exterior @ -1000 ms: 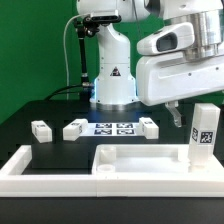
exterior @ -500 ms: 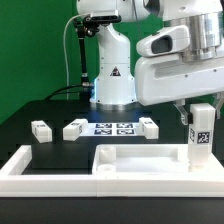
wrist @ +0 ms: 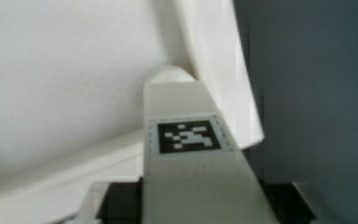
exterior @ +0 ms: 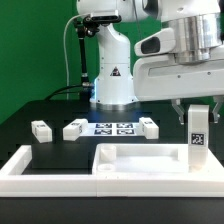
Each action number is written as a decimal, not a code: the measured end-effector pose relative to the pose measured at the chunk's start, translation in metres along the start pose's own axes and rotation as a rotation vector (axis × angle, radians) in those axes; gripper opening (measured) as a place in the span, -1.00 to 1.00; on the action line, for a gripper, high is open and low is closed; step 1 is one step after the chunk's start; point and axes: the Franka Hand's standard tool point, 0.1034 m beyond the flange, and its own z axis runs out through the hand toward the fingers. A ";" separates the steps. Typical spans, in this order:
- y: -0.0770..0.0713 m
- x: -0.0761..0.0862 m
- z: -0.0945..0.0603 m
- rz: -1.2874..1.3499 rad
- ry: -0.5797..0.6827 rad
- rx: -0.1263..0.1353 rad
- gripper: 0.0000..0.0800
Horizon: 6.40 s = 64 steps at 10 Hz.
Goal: Assemble desk
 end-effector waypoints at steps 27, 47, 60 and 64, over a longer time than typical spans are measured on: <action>0.003 -0.003 0.002 -0.062 -0.020 -0.006 -0.27; 0.000 -0.003 0.002 -0.280 0.011 -0.013 0.62; -0.008 -0.011 0.007 1.174 -0.023 0.110 -0.27; -0.004 -0.013 0.007 0.740 -0.021 0.056 0.15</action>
Offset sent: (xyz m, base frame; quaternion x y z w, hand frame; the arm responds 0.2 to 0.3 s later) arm 0.0128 -0.0024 0.0088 0.1632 -0.0264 0.2977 0.9402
